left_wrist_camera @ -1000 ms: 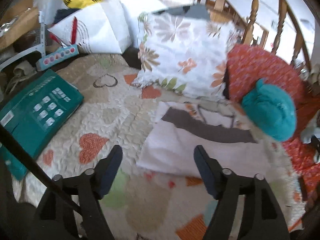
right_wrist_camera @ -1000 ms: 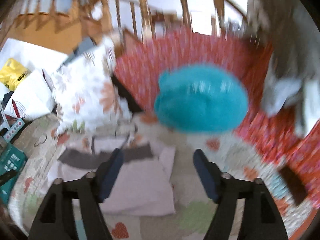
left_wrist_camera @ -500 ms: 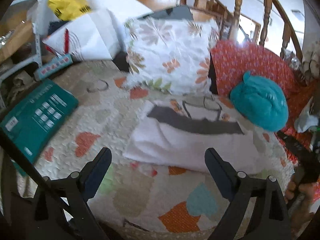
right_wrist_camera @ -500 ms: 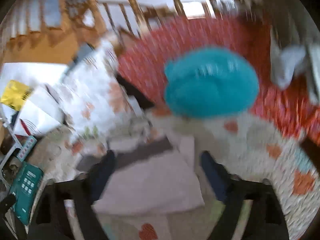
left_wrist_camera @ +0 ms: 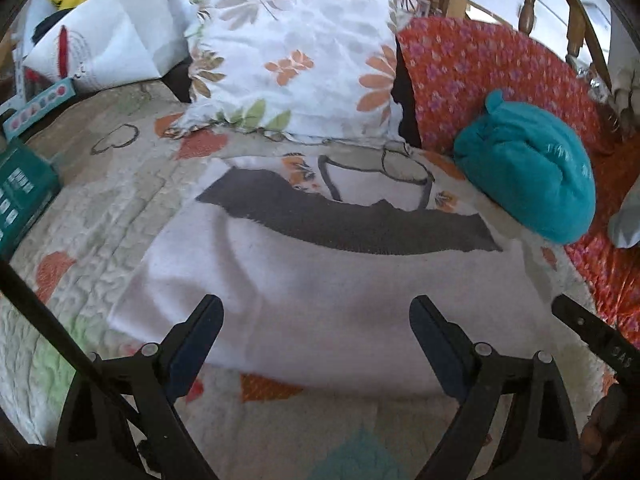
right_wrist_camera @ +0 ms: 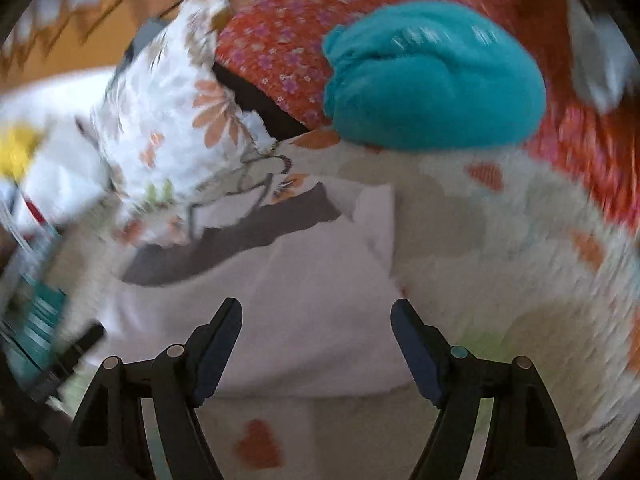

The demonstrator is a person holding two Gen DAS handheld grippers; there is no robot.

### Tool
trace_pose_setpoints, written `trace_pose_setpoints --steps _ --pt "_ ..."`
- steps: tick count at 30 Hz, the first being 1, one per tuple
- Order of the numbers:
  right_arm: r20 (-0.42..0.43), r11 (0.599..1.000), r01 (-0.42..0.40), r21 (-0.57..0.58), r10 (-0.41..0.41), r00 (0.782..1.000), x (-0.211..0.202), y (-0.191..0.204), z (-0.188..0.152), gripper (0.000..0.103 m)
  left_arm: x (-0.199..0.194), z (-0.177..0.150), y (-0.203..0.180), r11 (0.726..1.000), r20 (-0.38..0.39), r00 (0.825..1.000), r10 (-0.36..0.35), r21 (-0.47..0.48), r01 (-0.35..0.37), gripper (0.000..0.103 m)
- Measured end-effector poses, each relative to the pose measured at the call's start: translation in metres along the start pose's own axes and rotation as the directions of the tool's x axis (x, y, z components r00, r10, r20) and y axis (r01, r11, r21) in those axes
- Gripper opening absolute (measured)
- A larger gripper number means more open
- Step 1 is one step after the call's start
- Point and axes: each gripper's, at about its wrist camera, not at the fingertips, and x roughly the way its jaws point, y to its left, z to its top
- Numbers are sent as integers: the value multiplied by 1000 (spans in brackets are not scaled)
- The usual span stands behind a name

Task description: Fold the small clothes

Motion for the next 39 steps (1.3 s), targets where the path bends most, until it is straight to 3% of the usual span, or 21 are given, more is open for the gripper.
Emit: trace_pose_setpoints --steps 4,6,10,11,13,16,18,20,21,24,27,31,33,37,39 --pt "70 976 134 -171 -123 990 15 20 2 81 -2 0 9 999 -44 998 -36 -22 35 93" --pt "70 973 139 -187 -128 989 17 23 1 81 -6 -4 16 999 -29 999 -33 -16 32 93" --pt "97 985 103 -139 -90 991 -4 22 2 80 -18 -15 31 1000 13 1000 -15 -19 15 93" --pt "108 985 112 -128 -98 989 -10 22 1 79 -22 -18 36 999 -10 1000 10 -35 -10 93" --pt "118 989 128 -74 -118 986 -22 18 -4 79 -35 -23 44 997 -49 998 -45 -57 42 93" --pt "90 997 82 5 -82 993 -21 4 -9 79 -56 -26 54 998 -43 999 -5 -62 3 93" --pt "73 993 96 66 -101 992 -12 -8 -13 79 -64 -26 70 994 -48 999 -14 -112 9 93" --pt "-3 987 109 122 -109 994 4 -23 -19 79 -65 -26 87 988 -66 998 -21 -157 11 93" --pt "-46 981 86 176 -79 996 10 -33 -27 79 -65 -25 99 983 -66 998 -10 -183 -2 93" --pt "-66 958 20 287 -1 998 4 -50 -50 79 -57 -22 131 966 -78 997 -9 -259 -11 93" --pt "-63 928 -88 363 118 991 -1 -57 -66 79 -37 -23 159 938 -113 991 -69 -345 26 93" --pt "-101 905 -161 393 216 971 5 -50 -82 79 4 -26 174 896 -143 968 -208 -424 130 93" --pt "-109 910 -162 382 219 970 12 -43 -83 80 22 -27 173 890 -161 958 -237 -432 147 93" --pt "-105 914 -150 376 203 974 33 -36 -65 80 43 -13 167 900 -136 963 -233 -405 161 93" --pt "-108 914 -146 378 200 974 49 -34 -53 80 59 -2 166 880 -129 955 -268 -437 188 93"
